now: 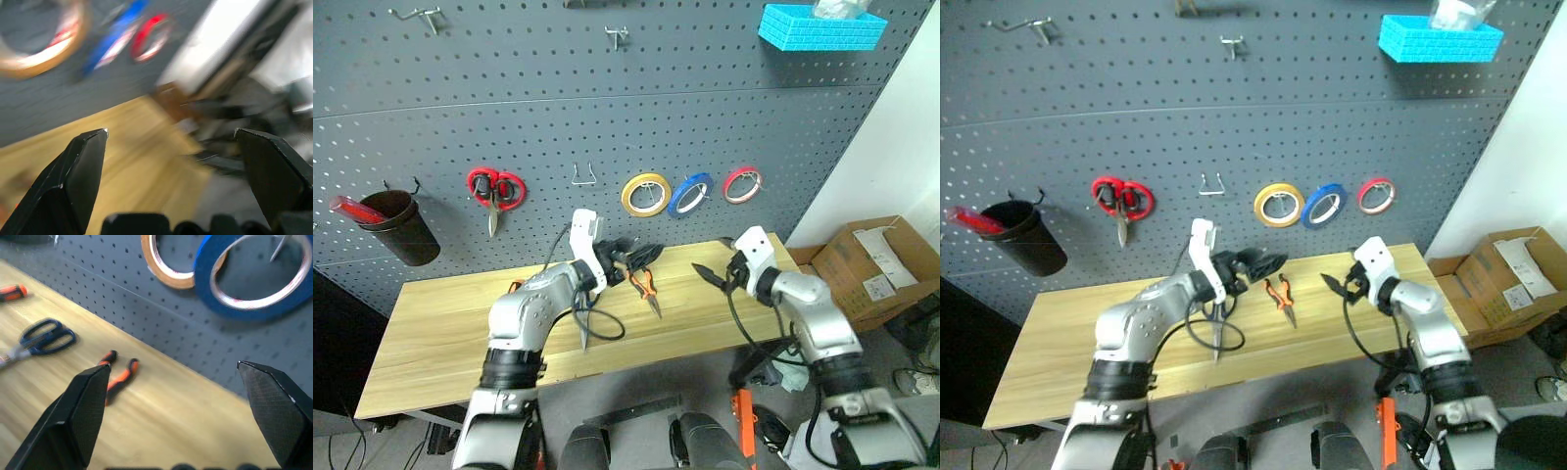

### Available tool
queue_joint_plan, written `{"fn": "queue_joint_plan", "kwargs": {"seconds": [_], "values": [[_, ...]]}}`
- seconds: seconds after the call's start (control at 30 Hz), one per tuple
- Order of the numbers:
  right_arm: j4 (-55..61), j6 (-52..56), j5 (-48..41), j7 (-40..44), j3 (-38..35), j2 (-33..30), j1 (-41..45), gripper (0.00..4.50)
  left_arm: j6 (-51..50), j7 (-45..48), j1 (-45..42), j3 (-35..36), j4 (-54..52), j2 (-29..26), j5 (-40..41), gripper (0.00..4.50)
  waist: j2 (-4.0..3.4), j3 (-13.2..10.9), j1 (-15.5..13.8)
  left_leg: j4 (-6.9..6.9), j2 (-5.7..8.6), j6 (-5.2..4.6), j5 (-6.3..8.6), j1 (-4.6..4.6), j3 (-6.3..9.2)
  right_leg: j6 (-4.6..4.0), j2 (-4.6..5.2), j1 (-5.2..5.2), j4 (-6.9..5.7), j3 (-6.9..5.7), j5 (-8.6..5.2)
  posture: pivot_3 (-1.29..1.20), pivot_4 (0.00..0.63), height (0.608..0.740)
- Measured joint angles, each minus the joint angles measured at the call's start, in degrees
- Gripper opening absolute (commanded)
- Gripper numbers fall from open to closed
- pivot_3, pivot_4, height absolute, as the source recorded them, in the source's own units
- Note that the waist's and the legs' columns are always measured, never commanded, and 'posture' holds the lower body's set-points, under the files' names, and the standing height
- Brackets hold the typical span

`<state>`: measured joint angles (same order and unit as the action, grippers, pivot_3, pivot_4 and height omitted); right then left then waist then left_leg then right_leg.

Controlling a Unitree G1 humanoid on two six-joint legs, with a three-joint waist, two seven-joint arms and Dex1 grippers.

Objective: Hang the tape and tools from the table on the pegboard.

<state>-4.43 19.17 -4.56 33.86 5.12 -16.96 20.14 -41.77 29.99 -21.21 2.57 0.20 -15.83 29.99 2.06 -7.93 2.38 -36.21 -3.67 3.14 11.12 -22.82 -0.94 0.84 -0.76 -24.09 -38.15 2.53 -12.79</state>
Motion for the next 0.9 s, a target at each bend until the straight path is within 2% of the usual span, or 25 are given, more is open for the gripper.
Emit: {"fn": "queue_joint_plan", "kwargs": {"seconds": [0.17, 0.43, 0.6, 0.9], "values": [[4.67, 12.42, 1.64, -6.13, 5.67, 6.57, 0.40, 4.48, 2.31, -3.10, 6.54, 0.00, -0.95, -0.39, -3.69, 4.50, 0.04, -0.04, -0.69, 0.00, 0.03, 0.00, -0.01, -0.03, 0.01, -0.39, 0.00, 0.00, 0.06, 0.03, -0.20, 0.07, 0.127, 0.740], [-3.49, 23.82, 3.74, -11.31, 9.43, 11.99, 7.58, 4.48, 4.66, -4.37, 11.93, 0.03, -3.37, -0.97, -6.25, 4.50, 0.09, -0.36, -1.95, 0.12, 0.05, -0.01, 0.00, -0.12, -0.04, -0.47, 0.02, -0.04, 0.24, 0.10, -0.26, 0.14, 0.178, 0.740], [-18.72, 24.21, 2.95, -15.16, 5.40, 16.17, 15.69, 4.48, 4.73, -4.34, 16.75, -0.04, -5.63, -0.96, -6.28, 4.50, 0.05, -1.42, -2.35, 0.24, -0.03, -0.03, 0.01, -0.10, 0.10, -0.69, -0.06, -0.07, 0.19, -0.05, -0.40, 0.16, 0.206, 0.740], [-37.82, 17.06, 3.03, -16.21, 2.80, 18.34, 24.11, 4.48, 4.52, -4.88, 21.37, -1.10, -9.63, -0.69, -6.55, 4.50, -0.09, -4.11, -2.73, 0.31, -0.03, -0.13, 0.07, -0.30, 0.13, -0.69, -0.04, -0.18, 0.36, -0.07, -0.43, 0.18, 0.253, 0.740]]}}
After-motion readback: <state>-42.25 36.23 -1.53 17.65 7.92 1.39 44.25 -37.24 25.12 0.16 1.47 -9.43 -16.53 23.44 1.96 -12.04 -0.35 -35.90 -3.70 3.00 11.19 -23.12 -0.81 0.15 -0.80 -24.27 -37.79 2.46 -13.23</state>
